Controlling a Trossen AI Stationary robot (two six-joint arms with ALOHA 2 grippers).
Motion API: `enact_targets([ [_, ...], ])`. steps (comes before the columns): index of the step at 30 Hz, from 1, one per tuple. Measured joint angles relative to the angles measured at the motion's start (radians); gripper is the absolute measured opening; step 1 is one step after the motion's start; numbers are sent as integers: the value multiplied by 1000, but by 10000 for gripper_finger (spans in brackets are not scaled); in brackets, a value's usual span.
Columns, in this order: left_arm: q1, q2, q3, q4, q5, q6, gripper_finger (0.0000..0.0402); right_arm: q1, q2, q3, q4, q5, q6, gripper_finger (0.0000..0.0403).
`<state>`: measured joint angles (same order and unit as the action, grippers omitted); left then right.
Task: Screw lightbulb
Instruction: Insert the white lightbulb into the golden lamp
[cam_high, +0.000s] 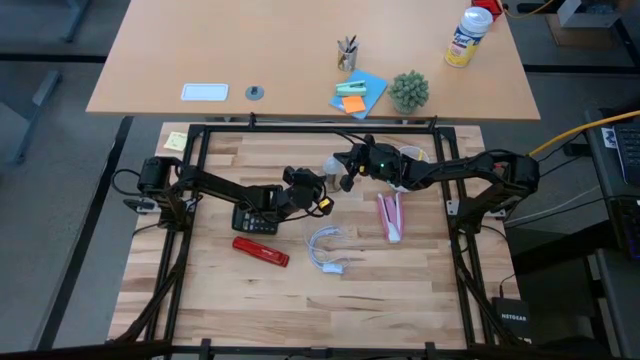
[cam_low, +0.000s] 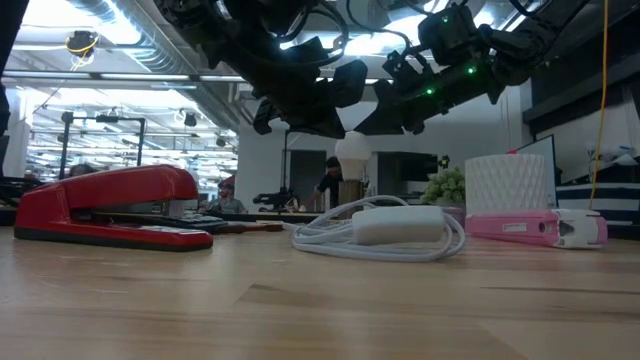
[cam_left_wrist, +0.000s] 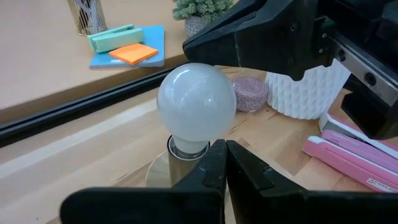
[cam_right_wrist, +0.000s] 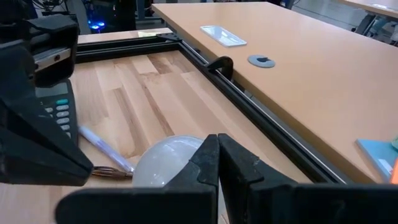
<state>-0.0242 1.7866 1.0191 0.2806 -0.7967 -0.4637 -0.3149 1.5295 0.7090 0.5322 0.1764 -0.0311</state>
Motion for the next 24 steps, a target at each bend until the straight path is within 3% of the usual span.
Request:
enact_targets([
  [14, 0, 0, 0, 0, 0, 0, 1, 0, 0, 0, 33, 0, -3, 7],
  [18, -2, 0, 0, -1, 0, -1, 1, 0, 0, 1, 30, 55, -41, 7],
  [24, -8, 0, 0, -1, 0, 2, 1, -51, -1, 2, -76, 60, -54, 7],
])
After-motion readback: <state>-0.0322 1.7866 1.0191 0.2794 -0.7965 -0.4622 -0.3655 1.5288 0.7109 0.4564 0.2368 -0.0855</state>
